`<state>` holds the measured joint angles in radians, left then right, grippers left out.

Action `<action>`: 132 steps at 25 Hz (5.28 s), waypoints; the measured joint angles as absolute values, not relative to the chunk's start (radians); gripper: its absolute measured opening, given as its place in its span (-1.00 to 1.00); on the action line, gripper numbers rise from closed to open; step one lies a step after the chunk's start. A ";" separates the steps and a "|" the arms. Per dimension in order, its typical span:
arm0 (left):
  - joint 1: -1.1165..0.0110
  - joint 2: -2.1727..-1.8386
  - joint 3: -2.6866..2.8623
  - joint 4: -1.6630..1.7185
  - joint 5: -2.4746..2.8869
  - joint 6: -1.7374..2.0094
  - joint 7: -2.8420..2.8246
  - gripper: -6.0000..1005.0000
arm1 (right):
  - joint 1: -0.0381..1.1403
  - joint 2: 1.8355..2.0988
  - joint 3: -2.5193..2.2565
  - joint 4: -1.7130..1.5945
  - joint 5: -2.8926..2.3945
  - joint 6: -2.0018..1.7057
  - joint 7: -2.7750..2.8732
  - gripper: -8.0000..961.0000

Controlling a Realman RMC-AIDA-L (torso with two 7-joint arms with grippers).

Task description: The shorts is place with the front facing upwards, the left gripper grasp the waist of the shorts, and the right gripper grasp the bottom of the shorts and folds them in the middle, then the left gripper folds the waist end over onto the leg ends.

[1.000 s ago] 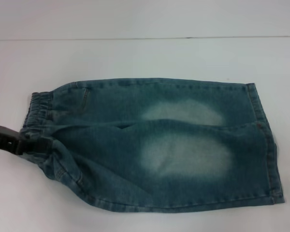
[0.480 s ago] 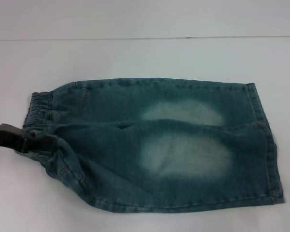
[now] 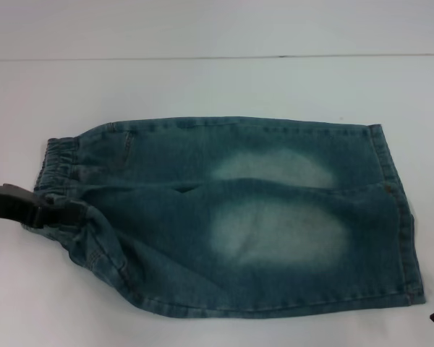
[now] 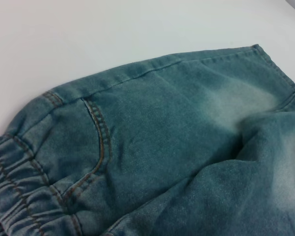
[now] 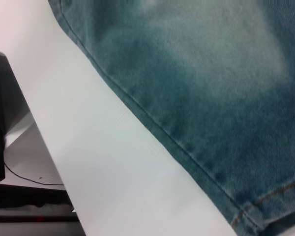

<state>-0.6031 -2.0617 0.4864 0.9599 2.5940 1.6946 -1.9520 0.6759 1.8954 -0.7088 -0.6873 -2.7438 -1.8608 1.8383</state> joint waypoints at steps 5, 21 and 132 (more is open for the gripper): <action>-0.603 -2.062 0.489 0.958 2.594 1.692 -1.949 -0.90 | 0.684 1.908 -0.711 -0.685 -2.745 -1.854 1.843 0.96; -0.601 -2.066 0.499 0.956 2.595 1.678 -1.948 -0.90 | 0.707 1.923 -0.746 -0.672 -2.747 -1.817 1.859 0.95; -0.611 -2.095 0.468 0.854 2.234 1.110 -2.060 -0.88 | 0.540 2.082 -0.399 -0.421 -1.902 -1.156 1.208 -0.91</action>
<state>-0.6106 -2.0948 0.4681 0.8541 2.2340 1.1101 -2.0598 0.5396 2.0817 -0.3989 -0.4215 -1.9020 -1.1556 1.2080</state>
